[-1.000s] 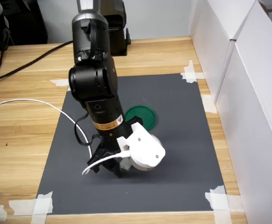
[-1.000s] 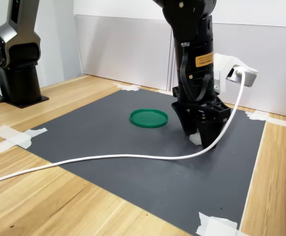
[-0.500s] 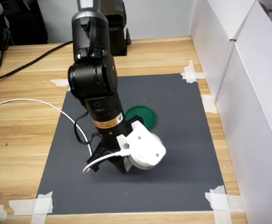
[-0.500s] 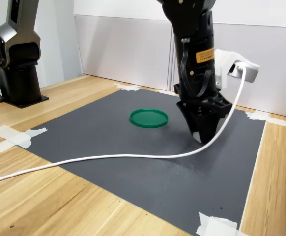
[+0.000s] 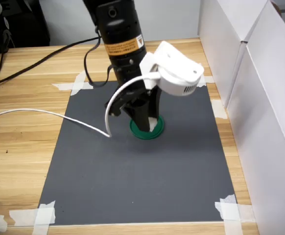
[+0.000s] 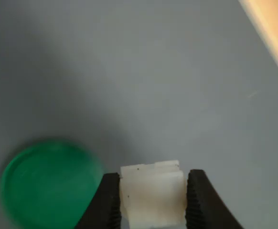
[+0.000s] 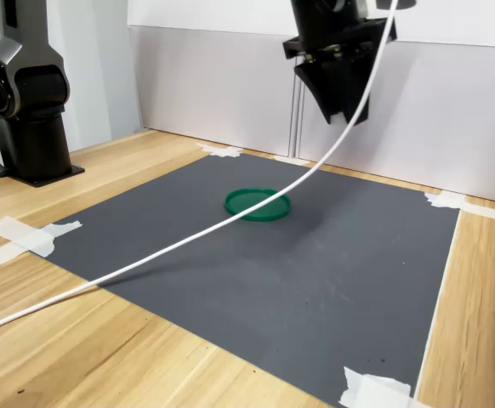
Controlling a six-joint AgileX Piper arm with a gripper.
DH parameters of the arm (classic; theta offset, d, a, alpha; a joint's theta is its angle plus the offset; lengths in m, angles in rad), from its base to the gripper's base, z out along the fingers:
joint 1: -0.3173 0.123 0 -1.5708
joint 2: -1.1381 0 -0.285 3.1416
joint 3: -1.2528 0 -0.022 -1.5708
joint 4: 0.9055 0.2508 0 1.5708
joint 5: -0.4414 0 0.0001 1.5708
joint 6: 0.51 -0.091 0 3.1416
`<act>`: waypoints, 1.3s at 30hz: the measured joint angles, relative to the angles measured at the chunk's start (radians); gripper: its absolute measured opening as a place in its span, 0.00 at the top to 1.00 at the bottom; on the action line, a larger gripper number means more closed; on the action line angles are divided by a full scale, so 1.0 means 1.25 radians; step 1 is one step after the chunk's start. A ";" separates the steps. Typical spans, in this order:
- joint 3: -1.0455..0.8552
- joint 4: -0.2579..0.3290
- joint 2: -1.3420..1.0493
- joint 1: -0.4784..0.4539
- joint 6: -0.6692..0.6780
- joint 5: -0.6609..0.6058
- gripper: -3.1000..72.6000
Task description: Grasp a white terminal and put it in the green lid.
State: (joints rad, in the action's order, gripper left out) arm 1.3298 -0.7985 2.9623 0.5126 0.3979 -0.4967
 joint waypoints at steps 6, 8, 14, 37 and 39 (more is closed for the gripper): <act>-0.161 -0.002 -0.070 0.000 0.046 0.031 0.55; -0.207 -0.002 -0.081 0.000 0.059 0.050 0.55; -0.302 -0.007 -0.087 0.000 0.072 0.119 0.55; -0.315 -0.025 0.019 0.058 0.042 0.173 0.42; -0.315 -0.042 0.019 0.058 0.016 0.173 0.34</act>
State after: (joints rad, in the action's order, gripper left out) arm 0.9362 -0.8509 2.9858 0.5849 0.4175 -0.2802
